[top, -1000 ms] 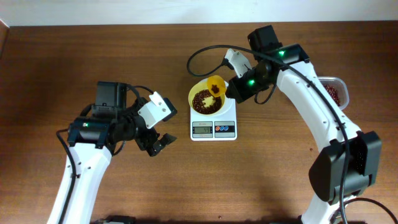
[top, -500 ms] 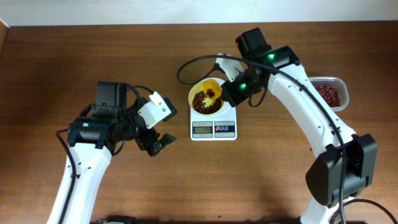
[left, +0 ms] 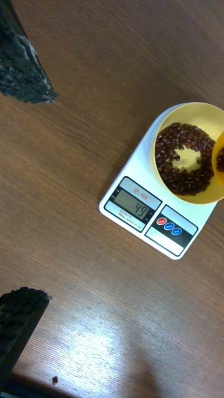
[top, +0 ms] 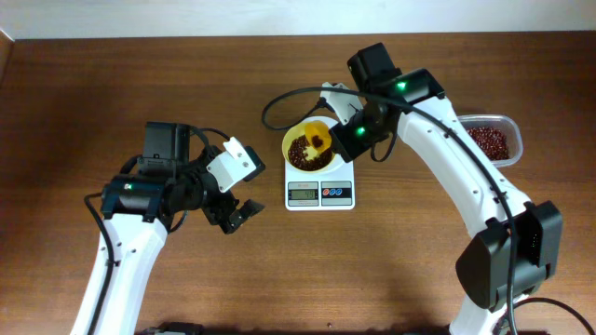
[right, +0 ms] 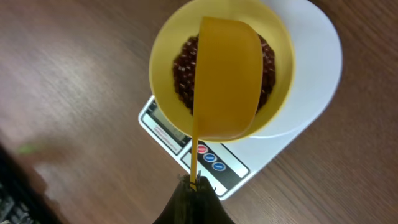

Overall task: Scoop item into bowl and weigh 50g on scale
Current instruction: 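Tilt the scoop again over the yellow bowl, pouring more beans, then move the scoop with the right gripper to the bean tub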

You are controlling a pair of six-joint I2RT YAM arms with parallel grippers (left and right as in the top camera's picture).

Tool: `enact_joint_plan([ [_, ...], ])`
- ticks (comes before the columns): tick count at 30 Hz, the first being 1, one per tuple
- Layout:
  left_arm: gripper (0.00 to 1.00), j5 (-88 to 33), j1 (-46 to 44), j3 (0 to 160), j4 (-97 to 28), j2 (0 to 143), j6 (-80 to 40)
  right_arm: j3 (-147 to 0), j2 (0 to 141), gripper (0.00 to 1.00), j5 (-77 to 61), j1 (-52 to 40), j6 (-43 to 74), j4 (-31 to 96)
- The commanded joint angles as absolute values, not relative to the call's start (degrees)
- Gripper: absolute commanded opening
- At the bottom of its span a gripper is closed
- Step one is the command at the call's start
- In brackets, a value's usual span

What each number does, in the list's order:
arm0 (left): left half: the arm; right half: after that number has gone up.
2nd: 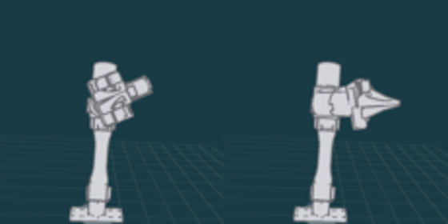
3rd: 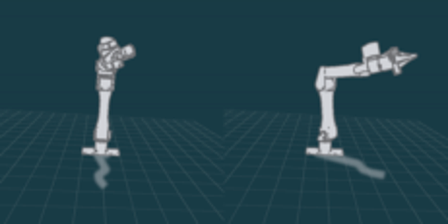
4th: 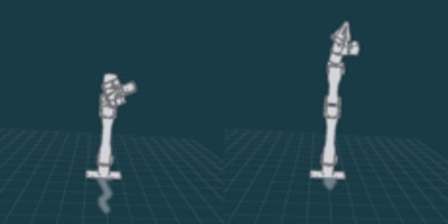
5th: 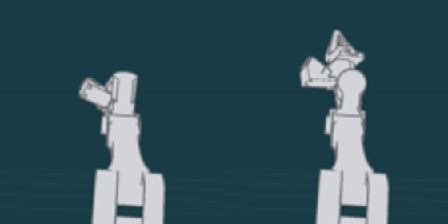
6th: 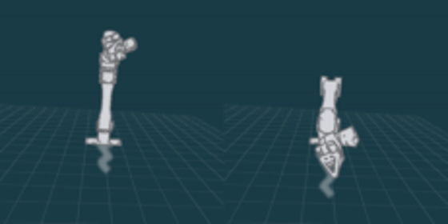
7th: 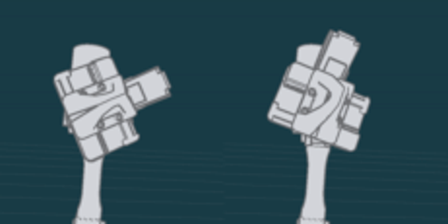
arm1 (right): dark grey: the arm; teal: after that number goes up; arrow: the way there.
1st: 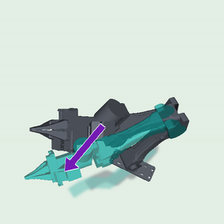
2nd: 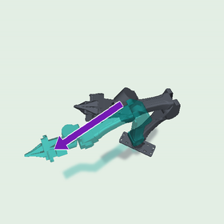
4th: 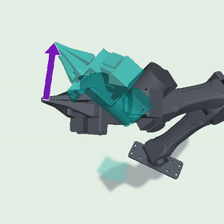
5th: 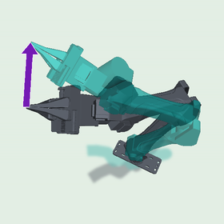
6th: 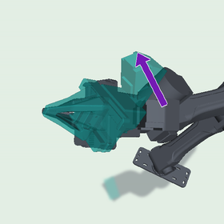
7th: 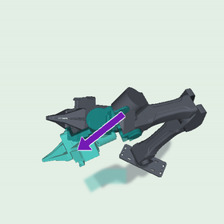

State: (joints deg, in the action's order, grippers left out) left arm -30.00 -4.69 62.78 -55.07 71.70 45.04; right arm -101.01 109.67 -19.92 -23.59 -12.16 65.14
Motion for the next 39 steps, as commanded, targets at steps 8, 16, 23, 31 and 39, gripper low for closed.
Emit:
enact_joint_plan([
  [8,0.99,-30.2,-4.3,62.7,-55.2,71.7,45.8,-103.2,108.9,0.04,-21.3,-23.9,-11.5,64.6],
  [16,0.99,-30.2,-4.3,62.7,-55.2,71.7,45.8,-103.8,108.8,0.04,-28.2,-22.7,-11.0,63.7],
  [23,0.99,-30.2,-4.3,62.7,-55.2,71.7,45.8,-103.7,109.0,0.04,-25.8,-21.7,-11.1,64.3],
  [31,0.99,-30.2,-4.3,62.7,-55.2,71.7,45.8,-103.7,109.1,0.04,-18.8,-22.9,-11.7,65.3],
  [39,0.99,-30.2,-4.3,62.7,-55.2,71.7,45.8,-104.5,108.4,0.04,-31.2,-22.6,-9.9,63.7],
])
